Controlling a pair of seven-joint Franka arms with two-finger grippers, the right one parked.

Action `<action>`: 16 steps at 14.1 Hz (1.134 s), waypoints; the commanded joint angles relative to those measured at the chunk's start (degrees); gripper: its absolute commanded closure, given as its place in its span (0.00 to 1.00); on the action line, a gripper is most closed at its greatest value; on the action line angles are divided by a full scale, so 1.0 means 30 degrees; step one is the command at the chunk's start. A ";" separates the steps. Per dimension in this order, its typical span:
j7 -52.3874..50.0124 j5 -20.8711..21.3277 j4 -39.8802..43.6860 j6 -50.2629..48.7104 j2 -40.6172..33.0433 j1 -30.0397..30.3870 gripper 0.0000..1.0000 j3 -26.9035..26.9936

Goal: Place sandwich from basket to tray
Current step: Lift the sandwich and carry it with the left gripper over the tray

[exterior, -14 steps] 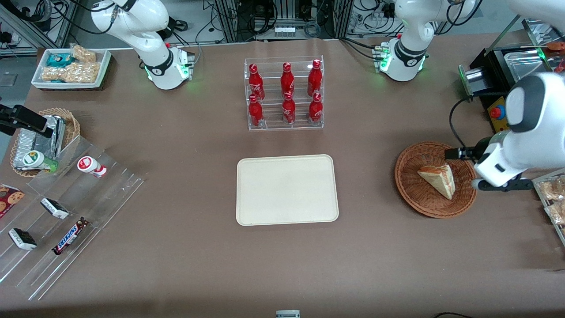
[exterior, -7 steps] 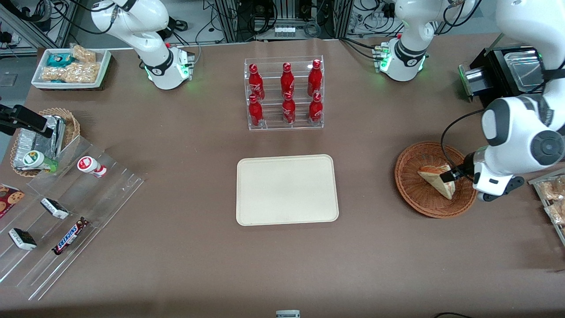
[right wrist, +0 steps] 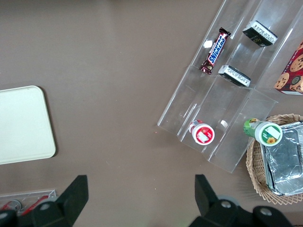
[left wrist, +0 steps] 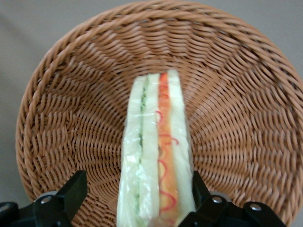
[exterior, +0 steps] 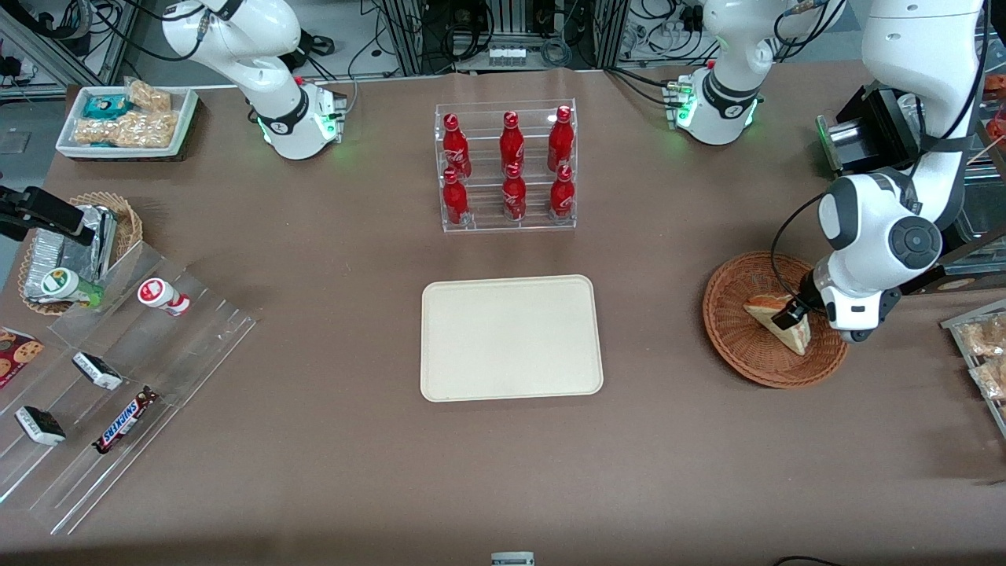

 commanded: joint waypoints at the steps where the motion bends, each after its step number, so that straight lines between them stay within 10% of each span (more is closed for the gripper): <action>1: -0.1331 0.0074 0.0453 0.0057 -0.0178 -0.0136 0.97 0.0062; 11: -0.1854 -0.0889 0.5347 -0.6038 -0.0178 -0.1832 1.00 -0.2686; 16: -0.2503 -0.1012 0.7622 -0.5511 0.1543 -0.5866 0.96 -0.4156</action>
